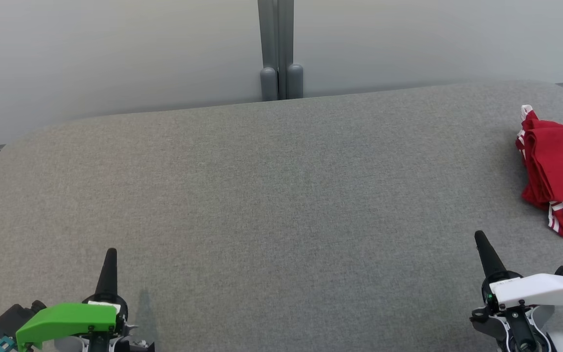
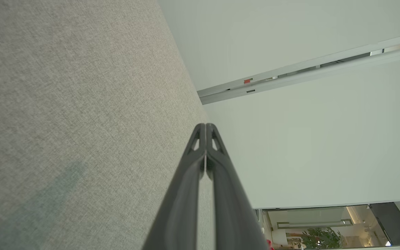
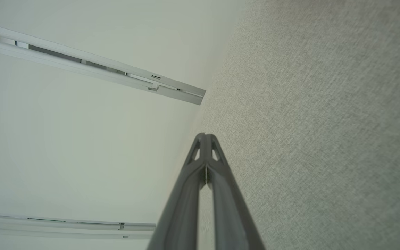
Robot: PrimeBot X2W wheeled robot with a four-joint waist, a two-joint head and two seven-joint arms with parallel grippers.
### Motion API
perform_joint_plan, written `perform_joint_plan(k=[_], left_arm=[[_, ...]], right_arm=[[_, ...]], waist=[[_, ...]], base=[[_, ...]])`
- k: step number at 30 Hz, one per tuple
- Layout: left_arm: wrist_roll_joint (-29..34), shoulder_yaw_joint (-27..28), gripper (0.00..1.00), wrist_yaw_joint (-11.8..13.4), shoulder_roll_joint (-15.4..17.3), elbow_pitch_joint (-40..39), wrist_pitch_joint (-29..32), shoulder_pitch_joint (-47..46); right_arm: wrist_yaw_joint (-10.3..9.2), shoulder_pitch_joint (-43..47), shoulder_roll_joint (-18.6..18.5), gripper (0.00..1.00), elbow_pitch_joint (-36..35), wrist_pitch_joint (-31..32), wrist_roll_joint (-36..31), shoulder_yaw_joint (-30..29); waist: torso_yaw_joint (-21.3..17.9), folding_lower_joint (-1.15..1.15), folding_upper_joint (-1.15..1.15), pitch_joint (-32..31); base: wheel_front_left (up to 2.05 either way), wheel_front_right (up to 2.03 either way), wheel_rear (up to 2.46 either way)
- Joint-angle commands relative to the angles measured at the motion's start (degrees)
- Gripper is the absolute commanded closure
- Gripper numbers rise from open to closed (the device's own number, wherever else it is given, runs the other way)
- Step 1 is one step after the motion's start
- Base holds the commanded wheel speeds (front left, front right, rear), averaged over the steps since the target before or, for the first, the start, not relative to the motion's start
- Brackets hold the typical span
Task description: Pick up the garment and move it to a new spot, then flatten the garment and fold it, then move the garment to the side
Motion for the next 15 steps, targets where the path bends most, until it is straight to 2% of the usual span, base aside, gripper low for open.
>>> perform_joint_plan(k=[1,15], left_arm=[[-1.2,0.4,1.00,-0.3,0.4,-0.5,0.3,-1.2],[-6.7,1.5,1.00,-0.6,0.4,-0.6,2.1,-2.2]], right_arm=[[-0.03,-0.7,-0.3,1.00,-0.7,0.3,1.3,-0.2],[-0.04,-1.0,-0.4,1.00,-1.2,2.1,8.0,-0.7]], waist=[[0.0,0.00,0.00,0.0],[0.0,0.00,0.00,0.0]], base=[[0.00,0.00,0.00],[0.00,0.00,0.00]])
